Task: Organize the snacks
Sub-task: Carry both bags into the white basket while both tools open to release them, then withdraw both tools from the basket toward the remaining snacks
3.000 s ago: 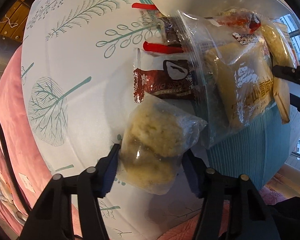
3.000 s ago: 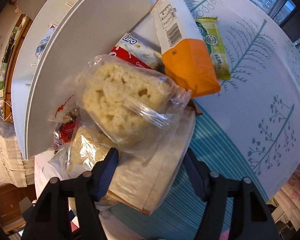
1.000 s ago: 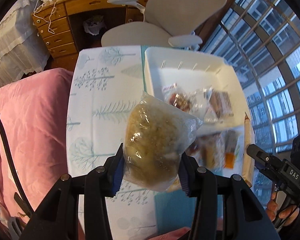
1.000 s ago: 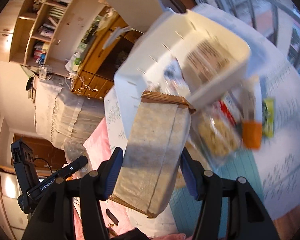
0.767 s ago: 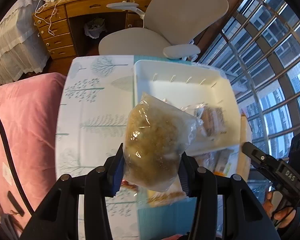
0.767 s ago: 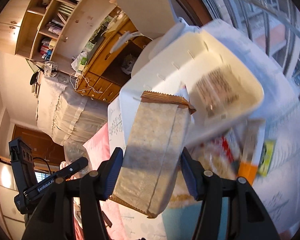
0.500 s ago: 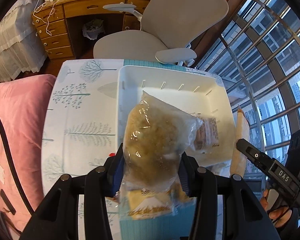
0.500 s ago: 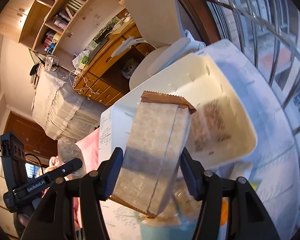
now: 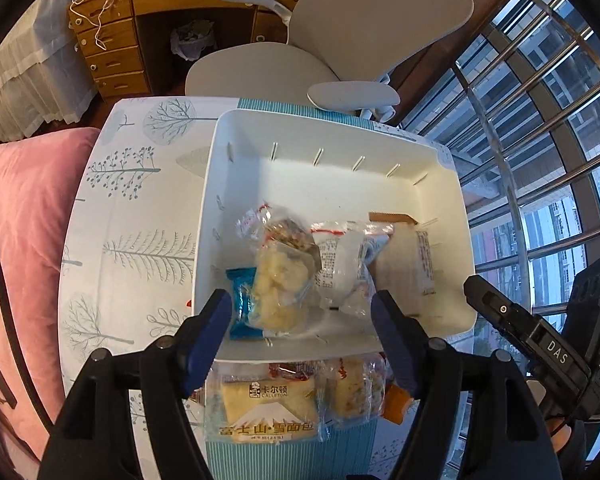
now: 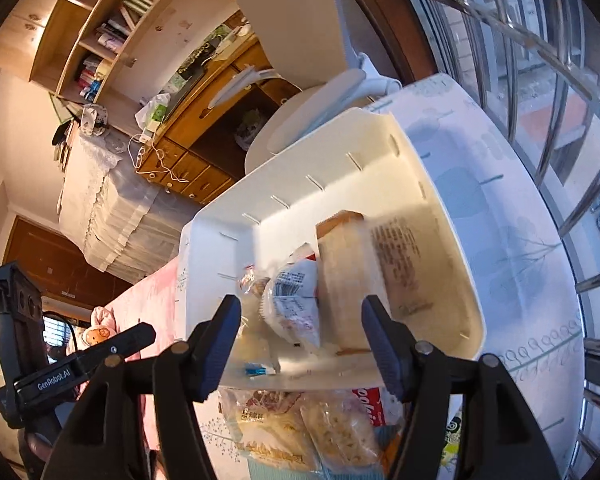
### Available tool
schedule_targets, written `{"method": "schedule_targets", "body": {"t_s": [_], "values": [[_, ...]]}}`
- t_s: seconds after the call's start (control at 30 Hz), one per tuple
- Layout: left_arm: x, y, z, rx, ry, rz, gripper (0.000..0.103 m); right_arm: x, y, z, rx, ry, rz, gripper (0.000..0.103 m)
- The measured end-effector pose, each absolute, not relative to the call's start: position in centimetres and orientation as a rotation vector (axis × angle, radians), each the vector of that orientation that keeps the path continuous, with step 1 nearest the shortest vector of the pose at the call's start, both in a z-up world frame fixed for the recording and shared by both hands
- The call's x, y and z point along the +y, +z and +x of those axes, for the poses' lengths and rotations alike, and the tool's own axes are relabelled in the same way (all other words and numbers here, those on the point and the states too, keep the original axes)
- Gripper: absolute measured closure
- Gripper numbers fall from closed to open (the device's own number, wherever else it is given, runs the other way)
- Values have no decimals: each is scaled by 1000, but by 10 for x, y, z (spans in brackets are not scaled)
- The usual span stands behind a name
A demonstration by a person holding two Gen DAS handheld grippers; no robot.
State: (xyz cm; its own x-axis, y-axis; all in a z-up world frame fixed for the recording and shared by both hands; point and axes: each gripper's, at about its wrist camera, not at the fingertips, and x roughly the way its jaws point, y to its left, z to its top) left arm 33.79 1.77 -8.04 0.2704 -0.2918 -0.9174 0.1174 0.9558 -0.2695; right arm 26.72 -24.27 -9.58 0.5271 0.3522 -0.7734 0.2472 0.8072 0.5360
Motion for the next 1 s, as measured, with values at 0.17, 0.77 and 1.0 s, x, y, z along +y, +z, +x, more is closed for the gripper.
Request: {"method": "schedule_targets", "body": {"t_s": [0.17,0.77,1.0], "values": [[20,-76,331,1268,-282,-156,28,-243,-92,259,1035,53,669,39],[61,-63,250,1269,-388,-166,26,-222,-66,176,965,-54,683,39],[82,-67,218,1274,-413,-162,25,-203,-73,139,965,-93,698,39]]}}
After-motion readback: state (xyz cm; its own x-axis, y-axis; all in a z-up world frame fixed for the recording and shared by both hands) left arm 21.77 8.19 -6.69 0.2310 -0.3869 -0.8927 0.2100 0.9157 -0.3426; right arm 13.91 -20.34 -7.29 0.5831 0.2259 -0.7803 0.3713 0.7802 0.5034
